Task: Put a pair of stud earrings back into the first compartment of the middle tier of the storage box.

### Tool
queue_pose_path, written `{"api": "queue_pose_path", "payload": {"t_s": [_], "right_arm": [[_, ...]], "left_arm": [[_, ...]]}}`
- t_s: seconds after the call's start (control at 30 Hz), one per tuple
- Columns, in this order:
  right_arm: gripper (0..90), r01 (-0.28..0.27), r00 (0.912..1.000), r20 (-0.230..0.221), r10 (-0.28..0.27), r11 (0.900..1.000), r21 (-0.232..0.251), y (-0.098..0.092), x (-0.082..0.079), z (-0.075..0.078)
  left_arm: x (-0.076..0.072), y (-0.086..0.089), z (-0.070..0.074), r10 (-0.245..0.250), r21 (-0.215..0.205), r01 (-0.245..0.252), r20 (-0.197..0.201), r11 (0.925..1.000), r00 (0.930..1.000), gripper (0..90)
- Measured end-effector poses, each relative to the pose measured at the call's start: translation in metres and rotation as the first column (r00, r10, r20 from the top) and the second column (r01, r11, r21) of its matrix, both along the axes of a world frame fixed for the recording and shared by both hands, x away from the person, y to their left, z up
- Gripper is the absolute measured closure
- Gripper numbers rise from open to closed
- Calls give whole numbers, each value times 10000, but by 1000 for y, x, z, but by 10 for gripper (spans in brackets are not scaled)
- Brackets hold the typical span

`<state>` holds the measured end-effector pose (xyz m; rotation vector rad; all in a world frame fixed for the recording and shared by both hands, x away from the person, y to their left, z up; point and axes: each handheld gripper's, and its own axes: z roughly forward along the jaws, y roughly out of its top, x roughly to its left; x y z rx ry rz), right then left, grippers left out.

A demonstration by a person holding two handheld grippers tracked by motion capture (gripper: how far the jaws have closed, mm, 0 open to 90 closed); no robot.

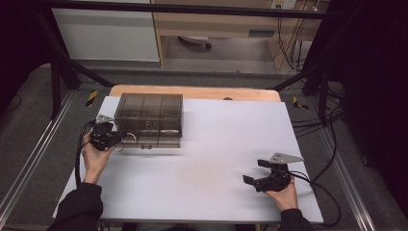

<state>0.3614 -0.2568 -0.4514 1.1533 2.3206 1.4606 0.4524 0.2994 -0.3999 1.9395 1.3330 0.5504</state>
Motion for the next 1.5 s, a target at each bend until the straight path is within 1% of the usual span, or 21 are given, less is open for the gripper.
{"api": "queue_pose_path", "payload": {"t_s": [0.07,0.17,0.2,0.27,0.3,0.33,0.43,0.53,0.57,0.63,0.7,0.73,0.93,1.03,1.17,1.2,1.23,1.27,1.4,1.47,1.5], "right_arm": [[7,1,10000,3,-1,10000,0,0,0,0],[7,2,10000,6,-2,10000,7,0,0,0],[7,0,10000,-2,0,10000,2,0,0,0],[7,0,10000,2,0,10000,4,0,0,0],[7,0,10000,2,0,10000,4,0,0,0],[7,2,10000,0,-2,10000,5,0,0,0],[6,6,10000,0,-6,10000,-5,0,0,0],[7,2,10000,-1,-2,10000,-12,0,0,0],[7,2,10000,-1,-2,10000,-12,0,0,0],[7,8,10000,-9,-8,10000,-2,0,0,0],[7,7,10000,-10,-7,10000,-3,0,0,0],[7,13,10000,-13,-13,10000,-18,0,0,0],[7,10,10000,-12,-10,10000,-23,0,0,0],[7,12,10000,-13,-12,10000,-16,0,0,0],[7,10,10000,-5,-10,10000,-17,0,0,0],[7,8,10000,-22,-8,10000,-27,0,0,0],[7,8,10000,-22,-8,10000,-27,0,0,0],[7,12,10000,-9,-12,10000,-16,0,0,0],[7,10,10000,-10,-10,10000,-26,0,0,0],[7,6,10000,-19,-6,10000,-27,0,0,0],[7,6,10000,-19,-6,10000,-27,0,0,0]], "left_arm": [[-1,0,1,-47,23,47,49,10000,10000,837],[-4,2,5,-84,11,84,207,10000,9998,770],[-7,4,8,-128,12,128,319,9999,9994,732],[-9,6,10,-131,16,130,356,9999,9993,640],[-11,7,11,-123,17,122,376,9999,9992,640],[-14,12,13,-162,-63,165,414,9998,9990,574],[-17,17,15,-227,-60,229,344,9997,9991,460],[-24,29,17,-161,-17,162,447,9999,9989,370],[-24,29,17,-161,-17,162,447,9999,9989,343],[-27,38,16,-118,178,111,410,9998,9991,293],[-28,41,15,-68,219,60,390,9997,9992,245],[-30,48,13,-24,276,17,264,9996,9996,224],[-30,58,6,118,142,-119,86,9998,9999,177],[-29,65,0,245,356,-241,-103,9991,9996,150],[-28,69,-5,319,466,-308,-212,9984,9993,138],[-27,71,-8,365,639,-349,-230,9973,9991,138],[-27,71,-8,365,639,-349,-230,9973,9991,139],[-26,72,-11,437,944,-402,-353,9947,9984,138],[-23,70,-17,555,1154,-497,-480,9921,9973,132],[-22,70,-18,505,1164,-439,-538,9922,9973,125],[-21,69,-20,528,1258,-452,-571,9910,9970,125]]}}
